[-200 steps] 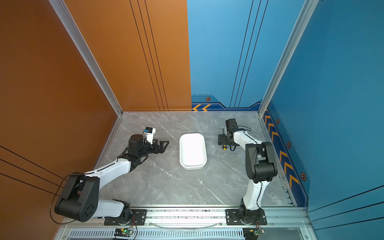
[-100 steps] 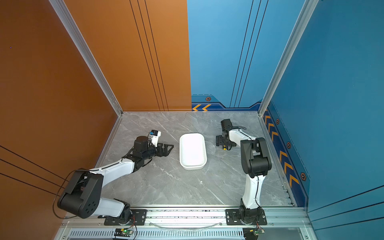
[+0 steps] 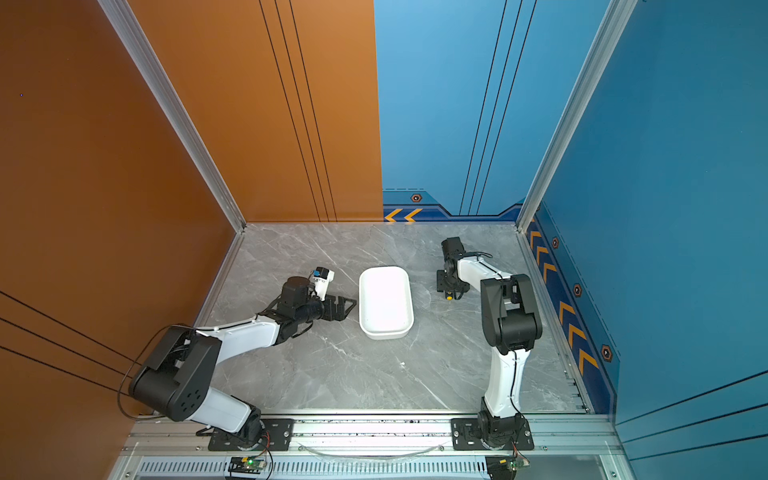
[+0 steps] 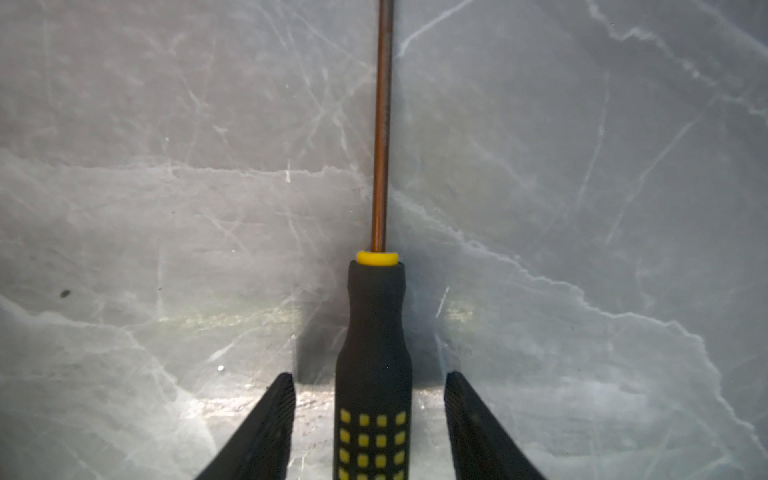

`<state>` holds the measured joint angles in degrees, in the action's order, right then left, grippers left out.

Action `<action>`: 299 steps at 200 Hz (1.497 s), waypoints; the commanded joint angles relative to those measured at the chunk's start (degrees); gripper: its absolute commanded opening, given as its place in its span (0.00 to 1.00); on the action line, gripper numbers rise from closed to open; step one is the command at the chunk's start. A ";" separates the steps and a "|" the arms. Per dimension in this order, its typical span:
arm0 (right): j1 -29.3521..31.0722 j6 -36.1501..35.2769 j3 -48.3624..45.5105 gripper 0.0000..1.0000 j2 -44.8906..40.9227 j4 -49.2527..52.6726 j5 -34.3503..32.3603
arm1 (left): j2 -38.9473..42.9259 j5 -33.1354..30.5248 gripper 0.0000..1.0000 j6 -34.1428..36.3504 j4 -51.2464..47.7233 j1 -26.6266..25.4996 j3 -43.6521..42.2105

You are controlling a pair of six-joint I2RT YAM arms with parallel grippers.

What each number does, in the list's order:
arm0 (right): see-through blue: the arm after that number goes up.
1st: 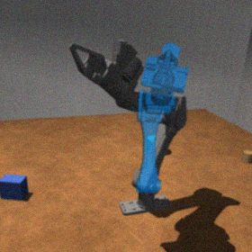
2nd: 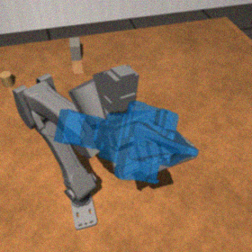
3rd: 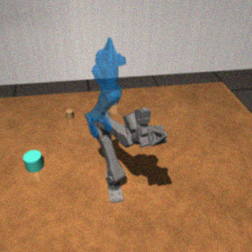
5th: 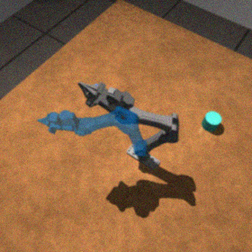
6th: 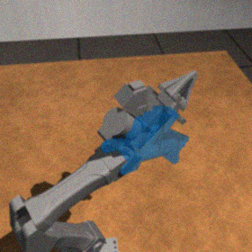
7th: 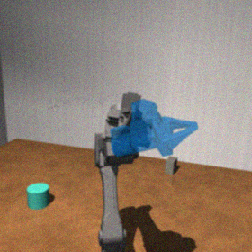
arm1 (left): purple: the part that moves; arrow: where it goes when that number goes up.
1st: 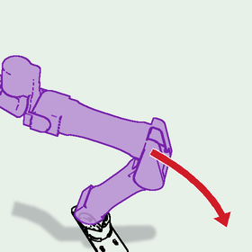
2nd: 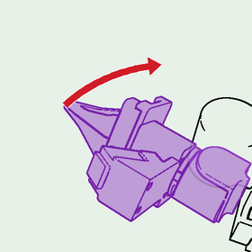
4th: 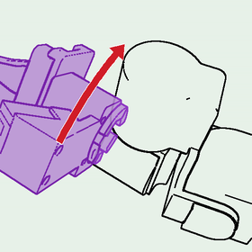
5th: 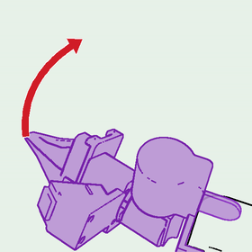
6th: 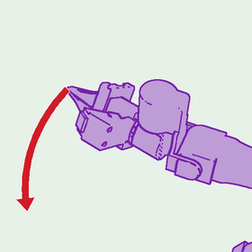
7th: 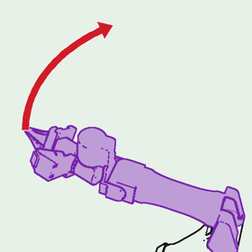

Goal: Put the screwdriver in the bin
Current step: 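Lower the right gripper and close it on the screwdriver handle, then lift the screwdriver with the right gripper and carry it over the white bin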

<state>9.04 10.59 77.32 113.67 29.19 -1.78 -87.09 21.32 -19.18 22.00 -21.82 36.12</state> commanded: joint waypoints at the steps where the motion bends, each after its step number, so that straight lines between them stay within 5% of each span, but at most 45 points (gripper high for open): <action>1: -0.34 0.45 1.33 0.51 1.71 2.54 -0.91 | -0.36 1.35 0.98 -0.41 0.28 -0.41 1.68; 54: -0.78 0.37 1.68 0.34 2.33 3.33 -0.30 | -0.54 2.64 0.98 0.93 -1.66 -0.43 3.05; 119: -1.62 1.18 0.70 0.01 0.37 3.68 3.45 | 1.15 4.73 0.98 4.16 -3.43 -0.16 3.17; 184: 0.90 6.80 -5.23 0.00 -16.52 3.37 12.59 | 4.26 10.11 0.98 3.72 -4.42 4.85 1.62; 229: 11.61 14.31 -9.73 0.00 -29.82 3.03 15.86 | 6.14 11.91 0.98 3.39 -4.40 6.68 -0.31; 299: 25.04 25.24 -11.94 0.00 -26.20 -1.50 9.28 | 6.41 11.04 0.98 3.27 -4.54 7.26 -0.60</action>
<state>32.01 31.09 65.98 83.99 30.06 11.05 -81.78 31.40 -15.94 18.13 -14.98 36.42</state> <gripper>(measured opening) 0.206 0.979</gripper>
